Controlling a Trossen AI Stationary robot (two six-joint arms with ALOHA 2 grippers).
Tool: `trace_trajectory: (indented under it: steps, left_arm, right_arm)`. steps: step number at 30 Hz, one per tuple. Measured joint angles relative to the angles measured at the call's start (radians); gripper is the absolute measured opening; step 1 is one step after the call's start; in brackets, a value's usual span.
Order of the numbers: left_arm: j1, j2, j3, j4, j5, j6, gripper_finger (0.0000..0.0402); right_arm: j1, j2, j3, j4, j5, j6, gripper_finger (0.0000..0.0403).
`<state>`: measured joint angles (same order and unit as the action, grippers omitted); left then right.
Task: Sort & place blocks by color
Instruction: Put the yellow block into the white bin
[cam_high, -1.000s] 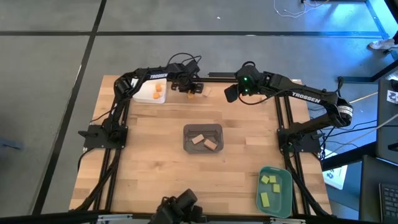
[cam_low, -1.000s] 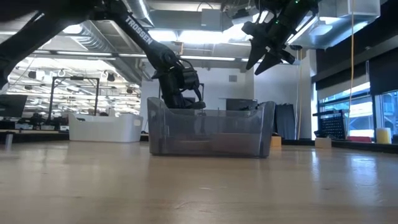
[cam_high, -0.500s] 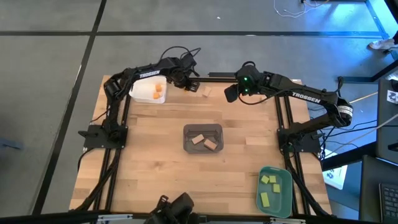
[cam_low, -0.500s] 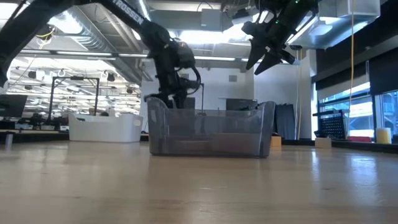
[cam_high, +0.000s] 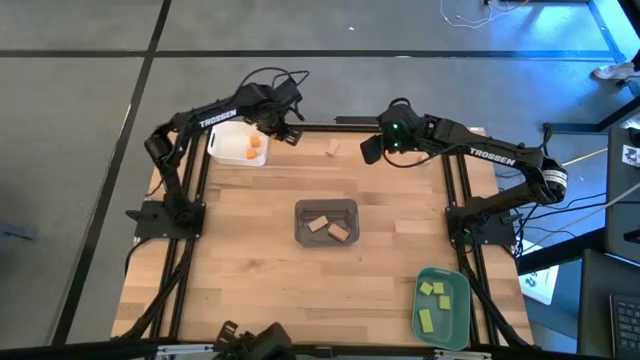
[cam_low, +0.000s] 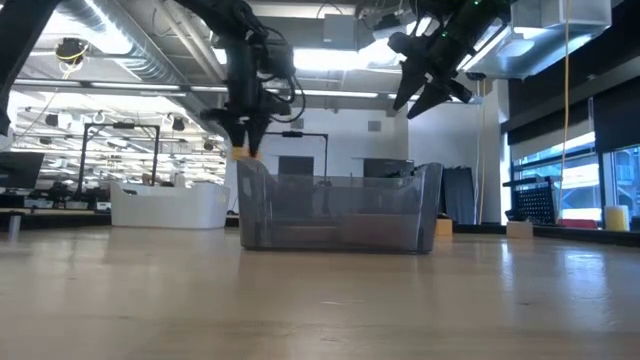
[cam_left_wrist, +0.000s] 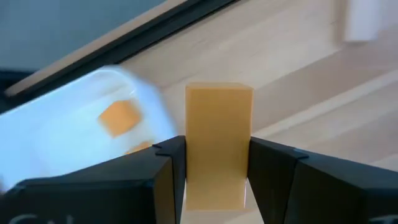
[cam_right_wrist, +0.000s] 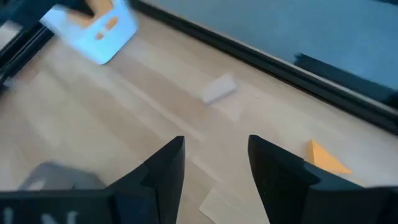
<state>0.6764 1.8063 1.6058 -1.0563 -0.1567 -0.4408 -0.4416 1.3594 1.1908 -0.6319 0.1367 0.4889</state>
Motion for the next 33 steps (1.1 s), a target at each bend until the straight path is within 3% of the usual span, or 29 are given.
trace_trajectory:
  steps: [10, 17, 23, 33]
  left_arm:
    - [0.072, -0.008, 0.0, -0.187, -0.111, -0.003, 0.011]
    - [0.142, -0.009, -0.026, -0.276, -0.118, -0.021, 0.011]
    - [0.184, -0.009, -0.114, -0.274, -0.022, 0.004, 0.0127]
    - [0.183, -0.009, -0.266, -0.152, -0.075, 0.063, 0.0136]
  right_arm:
    - [0.0, 0.0, 0.0, 0.165, -0.439, -0.286, 0.0176]
    - [0.0, 0.0, 0.0, 0.174, -0.452, -0.343, 0.0176]
    - [0.0, 0.0, 0.0, 0.18, -0.451, -0.365, 0.0176]
    - [-0.001, 0.0, 0.0, 0.199, -0.442, -0.374, 0.0176]
